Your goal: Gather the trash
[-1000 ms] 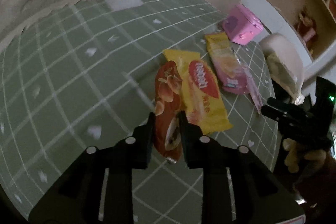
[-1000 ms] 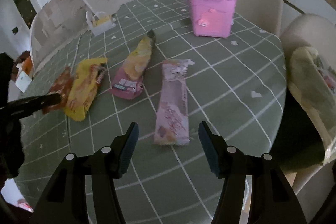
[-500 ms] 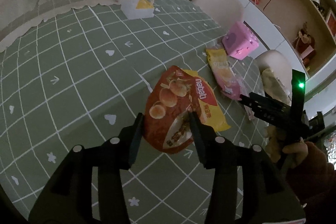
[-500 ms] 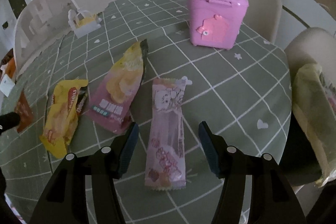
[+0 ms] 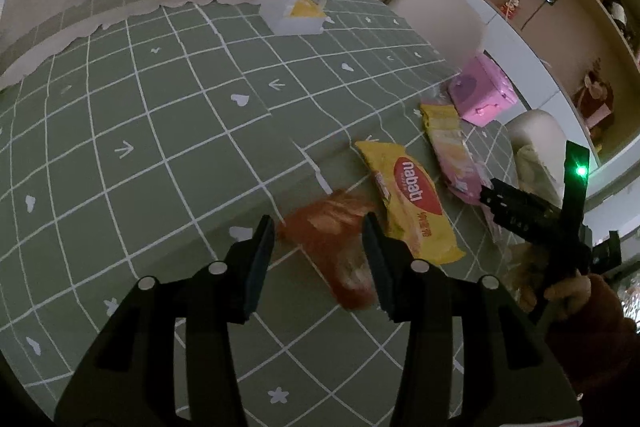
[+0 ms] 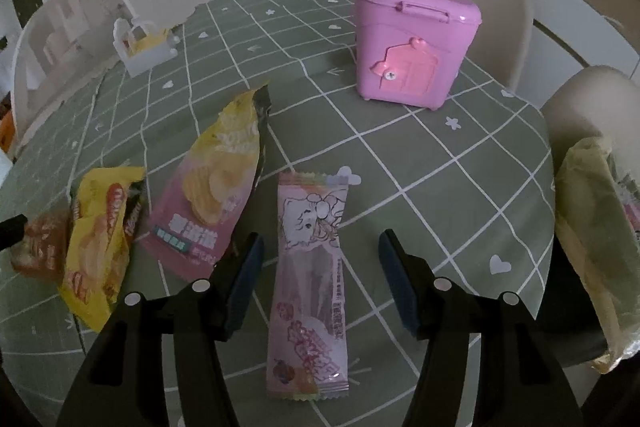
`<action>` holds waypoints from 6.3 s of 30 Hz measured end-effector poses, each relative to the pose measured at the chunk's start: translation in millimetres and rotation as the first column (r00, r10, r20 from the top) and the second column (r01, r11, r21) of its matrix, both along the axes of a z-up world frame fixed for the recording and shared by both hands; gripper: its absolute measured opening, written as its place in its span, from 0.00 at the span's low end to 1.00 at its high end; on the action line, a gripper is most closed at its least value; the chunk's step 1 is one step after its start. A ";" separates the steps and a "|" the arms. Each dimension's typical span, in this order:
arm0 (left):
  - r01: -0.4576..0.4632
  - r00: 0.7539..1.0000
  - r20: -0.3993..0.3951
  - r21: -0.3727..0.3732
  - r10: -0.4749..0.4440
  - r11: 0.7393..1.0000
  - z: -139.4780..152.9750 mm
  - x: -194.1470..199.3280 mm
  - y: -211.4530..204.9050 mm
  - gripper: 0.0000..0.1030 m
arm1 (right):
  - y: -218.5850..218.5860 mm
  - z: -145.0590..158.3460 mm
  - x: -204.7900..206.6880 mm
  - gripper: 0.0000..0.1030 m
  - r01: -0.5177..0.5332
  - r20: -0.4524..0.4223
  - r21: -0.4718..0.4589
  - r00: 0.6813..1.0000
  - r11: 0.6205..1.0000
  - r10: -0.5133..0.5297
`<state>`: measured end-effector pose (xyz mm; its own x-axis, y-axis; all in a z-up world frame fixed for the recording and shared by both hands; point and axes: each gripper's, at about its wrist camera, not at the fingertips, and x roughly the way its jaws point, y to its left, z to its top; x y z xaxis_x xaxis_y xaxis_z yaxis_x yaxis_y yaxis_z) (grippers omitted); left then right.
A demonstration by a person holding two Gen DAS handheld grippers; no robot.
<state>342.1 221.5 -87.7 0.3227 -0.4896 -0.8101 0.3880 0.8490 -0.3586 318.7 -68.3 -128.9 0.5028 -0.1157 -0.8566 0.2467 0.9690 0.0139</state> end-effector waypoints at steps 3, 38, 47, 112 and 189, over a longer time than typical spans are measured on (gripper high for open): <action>0.001 1.000 0.000 -0.003 -0.001 1.000 0.2 -0.6 -0.4 0.41 | 2.8 -0.2 -1.5 0.55 -0.029 0.004 -0.004 1.000 1.000 0.029; 0.156 0.986 0.038 0.146 -0.163 0.977 -11.7 -23.3 -55.1 0.07 | -11.5 68.4 -48.6 0.20 -0.010 0.068 0.083 0.998 0.996 0.004; 0.102 0.989 0.111 0.005 -0.102 0.995 34.2 -25.0 -47.5 0.02 | -21.8 98.9 -69.2 0.20 -0.041 0.091 0.026 0.995 0.999 0.039; 0.437 0.890 0.219 -0.165 -0.399 0.884 123.3 -80.0 -348.6 0.13 | -230.7 201.4 -226.1 0.20 0.221 0.337 -0.057 0.922 0.974 -0.189; -0.224 0.975 0.018 0.110 0.223 0.968 -14.2 -7.7 -126.2 0.56 | -132.4 115.9 -121.9 0.43 -0.049 0.192 0.018 0.980 0.999 0.045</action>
